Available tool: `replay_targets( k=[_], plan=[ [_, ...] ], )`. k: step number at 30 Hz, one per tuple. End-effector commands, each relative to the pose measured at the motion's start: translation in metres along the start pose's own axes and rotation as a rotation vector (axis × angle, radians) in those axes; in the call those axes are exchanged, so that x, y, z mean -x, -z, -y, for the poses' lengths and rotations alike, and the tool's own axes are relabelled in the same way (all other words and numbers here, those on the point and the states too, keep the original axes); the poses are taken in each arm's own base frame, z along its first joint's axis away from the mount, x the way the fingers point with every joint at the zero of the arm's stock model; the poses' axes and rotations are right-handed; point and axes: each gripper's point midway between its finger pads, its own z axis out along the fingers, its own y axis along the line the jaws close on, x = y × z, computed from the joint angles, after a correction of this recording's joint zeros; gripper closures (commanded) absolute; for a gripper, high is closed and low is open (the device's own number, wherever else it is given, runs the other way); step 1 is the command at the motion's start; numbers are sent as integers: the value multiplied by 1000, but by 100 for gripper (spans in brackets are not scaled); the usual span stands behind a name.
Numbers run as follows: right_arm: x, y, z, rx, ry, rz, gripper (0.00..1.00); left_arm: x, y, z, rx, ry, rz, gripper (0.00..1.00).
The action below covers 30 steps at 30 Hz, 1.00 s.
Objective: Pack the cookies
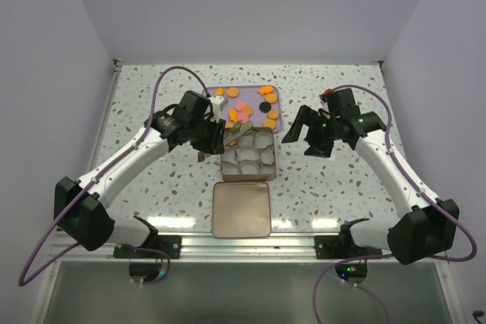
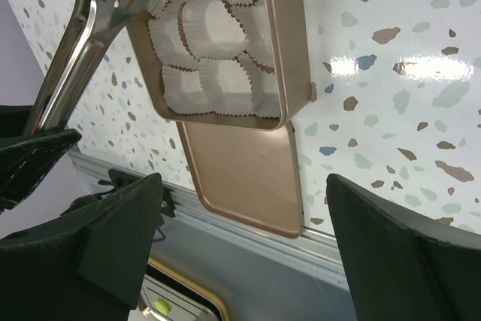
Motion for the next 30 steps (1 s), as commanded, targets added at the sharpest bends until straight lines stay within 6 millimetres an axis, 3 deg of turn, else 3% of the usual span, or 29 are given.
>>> replay_targets(
  k=[1,20,23,26,27,30],
  plan=[
    [1,10,0,6,-2,40,7,15,-1,4,-6,0,58,58],
    [-13,18,12,-13,-18,55,7,15,-1,4,-7,-10,57,51],
    [-14,19,13,-15,-19,58,7,22,5,1,23,-14,78,51],
    [-14,19,14,-18,-21,59,7,38,17,-1,57,-22,118,51],
    [-15,18,15,-18,-23,54,7,52,26,0,69,-34,144,49],
    [-17,18,15,-18,-27,50,7,55,27,-5,103,-34,138,49]
  ],
)
